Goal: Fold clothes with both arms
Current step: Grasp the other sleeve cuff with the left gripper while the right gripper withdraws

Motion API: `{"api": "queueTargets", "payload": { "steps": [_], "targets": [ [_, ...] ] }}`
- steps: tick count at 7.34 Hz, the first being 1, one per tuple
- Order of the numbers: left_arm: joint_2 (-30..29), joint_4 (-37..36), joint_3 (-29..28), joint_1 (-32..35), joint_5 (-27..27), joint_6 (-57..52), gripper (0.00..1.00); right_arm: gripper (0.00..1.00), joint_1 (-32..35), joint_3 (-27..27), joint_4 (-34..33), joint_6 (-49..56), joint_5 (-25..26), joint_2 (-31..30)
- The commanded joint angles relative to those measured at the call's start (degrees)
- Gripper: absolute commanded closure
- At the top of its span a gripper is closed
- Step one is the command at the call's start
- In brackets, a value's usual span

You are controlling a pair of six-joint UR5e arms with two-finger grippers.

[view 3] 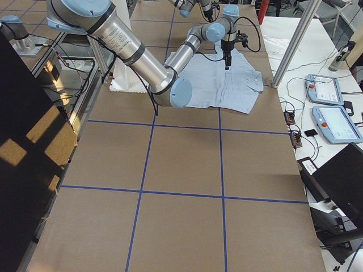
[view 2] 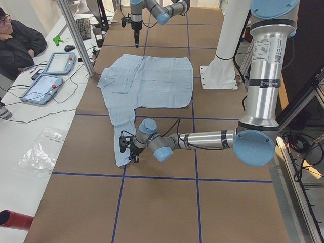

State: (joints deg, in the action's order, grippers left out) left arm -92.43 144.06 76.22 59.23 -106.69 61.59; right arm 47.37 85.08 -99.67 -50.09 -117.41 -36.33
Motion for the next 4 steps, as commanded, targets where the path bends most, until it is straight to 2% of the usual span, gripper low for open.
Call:
{"api": "queueTargets", "payload": {
  "steps": [1,2,3,4],
  "targets": [
    [0.14,-3.66,5.66,0.19,-0.01,-0.67,1.00,0.00,0.00,2.88,0.00,0.08,-0.28,-2.59],
    [0.06,-9.00,11.09,0.45,-0.01,-0.68,1.00,0.00,0.00,3.60,-0.09,0.08,-0.45,-3.48],
    [-1.51,-17.58,17.14,0.54,-0.01,-0.68,1.00,0.00,0.18,3.60,-0.35,0.08,-0.63,-4.01],
    [-7.53,-27.59,19.99,0.80,0.43,-0.68,1.00,0.00,0.18,5.52,-0.53,0.17,-0.80,-6.89]
  ]
}}
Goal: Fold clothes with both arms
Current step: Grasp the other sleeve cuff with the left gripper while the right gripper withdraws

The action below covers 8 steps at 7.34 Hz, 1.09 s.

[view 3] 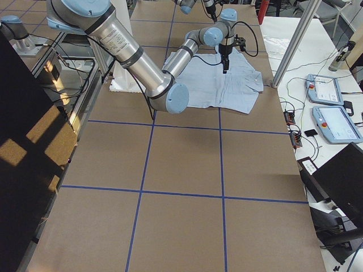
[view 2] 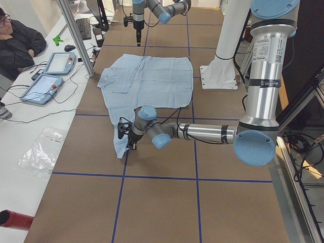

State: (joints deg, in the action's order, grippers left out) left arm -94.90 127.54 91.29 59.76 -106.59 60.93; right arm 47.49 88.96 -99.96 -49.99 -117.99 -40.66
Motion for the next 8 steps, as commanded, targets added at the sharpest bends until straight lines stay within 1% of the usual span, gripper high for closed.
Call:
{"api": "queueTargets", "payload": {
  "steps": [1,2,3,4,5,6,7,8],
  "targets": [
    [-12.34,-18.74,5.21,0.18,0.42,0.33,1.00,0.00,0.76,4.10,-0.32,0.42,-0.31,-5.72],
    [-18.59,-22.21,4.60,0.09,0.42,0.85,1.00,0.00,1.29,6.30,-0.32,1.99,-0.31,-9.14],
    [-21.78,-22.59,3.47,-0.17,0.16,1.12,1.00,0.00,2.42,8.84,-0.41,4.35,-0.31,-13.01],
    [-27.82,-22.51,-0.55,-0.87,-0.02,6.34,1.00,0.00,4.18,11.74,-0.41,7.34,-0.48,-17.13],
    [-34.67,-22.07,-4.68,-5.14,-0.02,18.23,1.00,0.00,5.85,14.81,-0.49,11.54,-1.18,-21.87],
    [-42.48,-21.63,-10.29,-7.62,-0.02,26.26,1.00,0.00,7.95,15.97,-0.76,14.11,-3.36,-24.71],
    [-48.47,-19.63,-15.83,-9.91,-0.02,34.44,1.00,0.00,10.23,16.60,-0.67,17.79,-4.60,-26.91],
    [-50.71,-15.17,-18.14,-11.32,-0.02,39.74,1.00,0.00,11.82,16.60,-0.76,19.56,-5.92,-27.98]
  ]
}}
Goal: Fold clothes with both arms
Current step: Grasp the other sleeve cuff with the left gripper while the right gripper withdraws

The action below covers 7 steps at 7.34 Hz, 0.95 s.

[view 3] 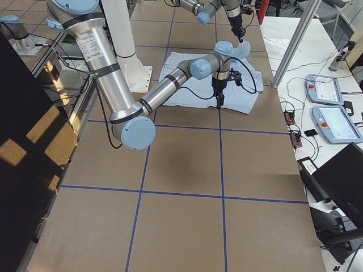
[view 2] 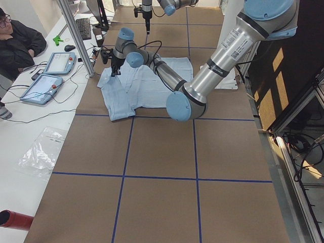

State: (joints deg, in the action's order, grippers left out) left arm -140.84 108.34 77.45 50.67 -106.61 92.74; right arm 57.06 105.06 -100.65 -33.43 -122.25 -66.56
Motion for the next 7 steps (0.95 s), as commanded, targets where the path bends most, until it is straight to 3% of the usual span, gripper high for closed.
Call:
{"api": "queueTargets", "payload": {
  "steps": [1,3,7],
  "targets": [
    [-4.62,5.37,-4.41,-5.46,0.08,9.37,1.00,0.00,2.27,0.49,0.01,3.02,-1.77,-2.52],
    [-3.13,6.08,-4.76,-7.68,0.34,9.30,1.00,0.00,2.18,0.49,0.10,3.02,-1.68,-2.43],
    [-4.86,13.99,-12.03,-13.73,4.30,9.91,1.00,0.00,2.00,0.23,0.19,2.40,-1.59,-1.82]
  ]
}}
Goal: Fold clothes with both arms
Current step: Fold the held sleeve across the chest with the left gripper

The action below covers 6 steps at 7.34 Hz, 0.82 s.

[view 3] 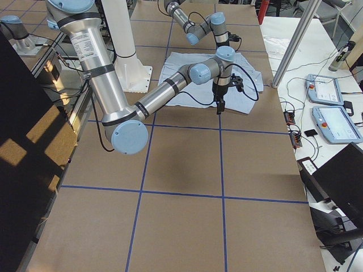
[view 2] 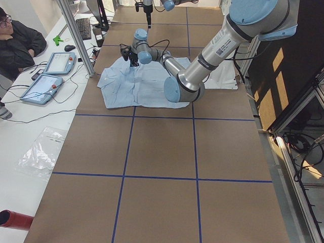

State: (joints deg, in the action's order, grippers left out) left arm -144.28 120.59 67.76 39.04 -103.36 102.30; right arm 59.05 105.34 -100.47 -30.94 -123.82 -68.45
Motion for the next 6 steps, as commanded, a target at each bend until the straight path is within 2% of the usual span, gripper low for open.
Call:
{"api": "queueTargets", "payload": {
  "steps": [1,2,3,6],
  "targets": [
    [-5.97,2.54,-5.41,-5.25,4.44,3.75,0.91,0.00,0.01,-0.04,-0.07,-0.08,-0.02,0.07],
    [-7.40,6.81,-5.79,-6.42,4.83,3.52,0.01,0.00,-0.08,-0.04,-0.07,-0.08,-0.10,0.24],
    [-6.72,9.81,-5.88,-6.52,5.00,3.17,0.00,0.00,-0.08,-0.04,0.01,-0.08,-0.54,0.33],
    [-4.52,9.93,-5.53,-5.99,5.01,-1.13,0.00,0.00,-0.08,0.04,0.45,-0.17,-0.63,0.42]
  ]
}}
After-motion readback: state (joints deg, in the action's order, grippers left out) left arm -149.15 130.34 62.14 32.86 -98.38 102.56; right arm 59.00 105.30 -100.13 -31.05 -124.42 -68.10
